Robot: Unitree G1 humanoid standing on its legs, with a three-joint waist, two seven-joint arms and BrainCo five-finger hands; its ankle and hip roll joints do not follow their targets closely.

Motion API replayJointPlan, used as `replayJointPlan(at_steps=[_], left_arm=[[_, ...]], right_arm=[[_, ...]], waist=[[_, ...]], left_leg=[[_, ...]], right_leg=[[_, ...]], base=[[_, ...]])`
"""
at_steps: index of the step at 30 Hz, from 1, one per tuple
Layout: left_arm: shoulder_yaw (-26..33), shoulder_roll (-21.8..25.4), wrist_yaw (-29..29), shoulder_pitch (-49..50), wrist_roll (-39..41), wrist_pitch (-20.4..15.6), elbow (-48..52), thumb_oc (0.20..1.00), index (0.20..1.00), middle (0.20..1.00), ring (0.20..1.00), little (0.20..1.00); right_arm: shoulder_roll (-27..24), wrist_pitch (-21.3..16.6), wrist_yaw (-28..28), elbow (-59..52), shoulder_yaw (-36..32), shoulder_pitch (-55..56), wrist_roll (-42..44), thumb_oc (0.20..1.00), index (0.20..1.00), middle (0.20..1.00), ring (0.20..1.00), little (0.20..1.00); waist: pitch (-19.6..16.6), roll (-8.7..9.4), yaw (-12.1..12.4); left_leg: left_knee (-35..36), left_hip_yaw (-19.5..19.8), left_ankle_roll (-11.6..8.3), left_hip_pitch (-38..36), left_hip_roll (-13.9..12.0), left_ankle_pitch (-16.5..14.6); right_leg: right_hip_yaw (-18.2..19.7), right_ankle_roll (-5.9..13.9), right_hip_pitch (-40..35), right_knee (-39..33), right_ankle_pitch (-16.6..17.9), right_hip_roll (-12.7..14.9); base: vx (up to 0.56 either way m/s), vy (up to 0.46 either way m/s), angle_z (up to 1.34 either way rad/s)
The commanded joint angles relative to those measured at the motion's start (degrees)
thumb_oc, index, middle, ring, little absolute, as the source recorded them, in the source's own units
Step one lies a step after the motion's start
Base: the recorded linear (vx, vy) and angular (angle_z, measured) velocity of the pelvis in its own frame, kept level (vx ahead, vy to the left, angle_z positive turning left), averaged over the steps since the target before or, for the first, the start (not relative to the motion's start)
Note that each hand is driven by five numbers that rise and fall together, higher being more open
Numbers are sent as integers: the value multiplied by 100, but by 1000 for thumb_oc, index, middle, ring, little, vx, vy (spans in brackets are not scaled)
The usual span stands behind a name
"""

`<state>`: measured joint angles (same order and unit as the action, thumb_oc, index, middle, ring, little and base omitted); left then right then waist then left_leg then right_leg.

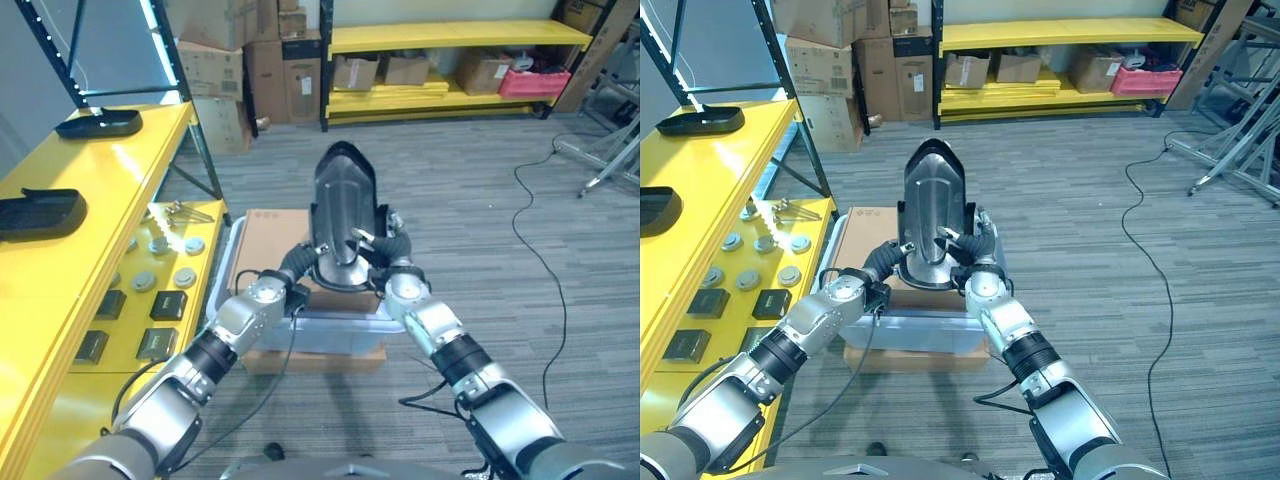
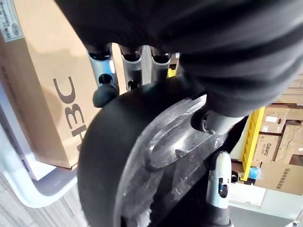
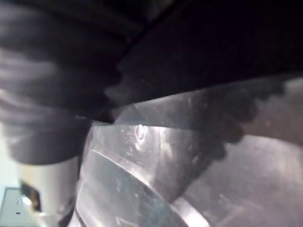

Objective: Move parts from the plastic box to the shelf.

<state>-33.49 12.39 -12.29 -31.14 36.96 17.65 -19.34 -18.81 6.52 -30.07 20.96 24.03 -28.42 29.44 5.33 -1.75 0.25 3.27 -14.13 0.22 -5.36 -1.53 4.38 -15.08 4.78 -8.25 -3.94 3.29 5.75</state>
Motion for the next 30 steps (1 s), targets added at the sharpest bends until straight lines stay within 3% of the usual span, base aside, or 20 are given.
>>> replayJointPlan(at_steps=[1, 7, 12, 14, 15, 16, 18, 19, 23, 25, 27, 29, 30], left_arm=[[158, -435, 31, -466, 4, -880, 248, 200, 200, 200, 200, 200], [983, 391, -202, -352, 46, -1011, 944, 200, 200, 200, 200, 200], [2064, 1419, 97, 338, 66, -1642, 1054, 200, 200, 200, 200, 200], [2515, 1675, 346, 753, 135, -1785, 1176, 200, 200, 200, 200, 200], [3036, 1880, 484, 1202, 67, -1853, 1367, 200, 200, 200, 200, 200], [3040, 1881, 486, 1213, 67, -1851, 1373, 200, 200, 200, 200, 200], [3706, 2077, 651, 1868, 21, -1944, 1687, 200, 200, 200, 200, 200], [3774, 2084, 655, 1939, 11, -1952, 1730, 200, 200, 200, 200, 200], [4517, 2060, 697, 2762, 63, -2078, 2252, 200, 200, 200, 200, 200], [4893, 2034, 672, 3221, 56, -2316, 2488, 200, 200, 200, 200, 200], [5156, 2107, 775, 3498, 33, -2565, 2594, 200, 200, 200, 200, 200], [5279, 2199, 844, 3561, 168, -2725, 2606, 200, 200, 200, 200, 200], [5301, 2231, 833, 3555, 171, -2730, 2627, 200, 200, 200, 200, 200]], right_arm=[[269, -121, 421, -52, -34, -361, 791, 1000, 1000, 1000, 1000, 1000], [-269, -461, 635, -245, -720, 300, 330, 1000, 1000, 1000, 1000, 1000], [-894, -871, 423, -733, -1823, 1375, -197, 1000, 1000, 1000, 1000, 1000], [-971, -1042, 606, -808, -2270, 1911, -314, 1000, 1000, 1000, 1000, 1000], [-973, -1076, 717, -831, -2653, 2313, -383, 1000, 1000, 1000, 1000, 1000], [-972, -1075, 718, -835, -2651, 2320, -383, 1000, 1000, 1000, 1000, 1000], [-864, -995, 902, -893, -3093, 2809, -381, 1000, 1000, 1000, 1000, 1000], [-844, -993, 925, -894, -3125, 2851, -367, 1000, 1000, 1000, 1000, 1000], [-513, -941, 1041, -974, -3292, 3286, -455, 1000, 1000, 1000, 1000, 1000], [-261, -908, 1097, -1049, -3229, 3478, -512, 1000, 1000, 1000, 1000, 1000], [-157, -1015, 979, -1125, -3152, 3749, -376, 1000, 1000, 1000, 1000, 1000], [-117, -1130, 972, -995, -3165, 4024, -264, 1000, 1000, 1000, 1000, 1000], [-116, -1148, 978, -952, -3148, 4024, -253, 1000, 1000, 1000, 1000, 1000]], waist=[[-397, 106, 166], [-393, 114, 151], [-380, 71, 75], [-369, 52, 66], [-351, 29, 73], [-360, 30, 71], [-279, 11, 115], [-282, 9, 124], [-204, -11, 279], [-114, -38, 437], [-67, -70, 472], [-44, -63, 411], [-55, -68, 428]], left_leg=[[-301, 150, -197, -10, -149, -556], [-302, 114, -201, 21, -164, -534], [-260, 35, -173, 54, -159, -511], [-218, 17, -155, 48, -146, -501], [-177, 18, -142, 64, -127, -481], [-176, 19, -142, 69, -127, -479], [-135, 91, -118, 75, -76, -480], [-128, 103, -112, 97, -69, -467], [-107, 358, -40, 208, 47, -455], [-93, 635, 41, 277, 133, -439], [-93, 1137, 150, 402, 246, -396], [-64, 1793, 158, 544, 359, -280], [-47, 1842, 141, 585, 354, -238]], right_leg=[[-310, 480, 219, 286, -235, 313], [-340, 483, 248, 287, -216, 324], [-326, 493, 320, 343, -257, 332], [-343, 497, 334, 383, -288, 337], [-362, 505, 359, 430, -319, 343], [-362, 505, 366, 431, -319, 344], [-393, 508, 362, 542, -398, 362], [-396, 503, 378, 544, -390, 362], [-413, 482, 432, 821, -547, 390], [-392, 479, 533, 1196, -704, 443], [-25, 436, 717, 1647, -878, 406], [396, 277, 798, 1722, -1072, 102], [414, 254, 811, 1687, -1070, 49]], base=[[0, 0, 0], [0, 0, 0], [-2, 5, -1], [-22, 44, -7], [-26, 47, -8], [-29, 49, -8], [-28, 44, -5], [-26, 45, -5], [-52, 42, 8], [-80, 33, 11], [-95, -40, 66], [-106, -111, 179], [-114, -111, 231]])
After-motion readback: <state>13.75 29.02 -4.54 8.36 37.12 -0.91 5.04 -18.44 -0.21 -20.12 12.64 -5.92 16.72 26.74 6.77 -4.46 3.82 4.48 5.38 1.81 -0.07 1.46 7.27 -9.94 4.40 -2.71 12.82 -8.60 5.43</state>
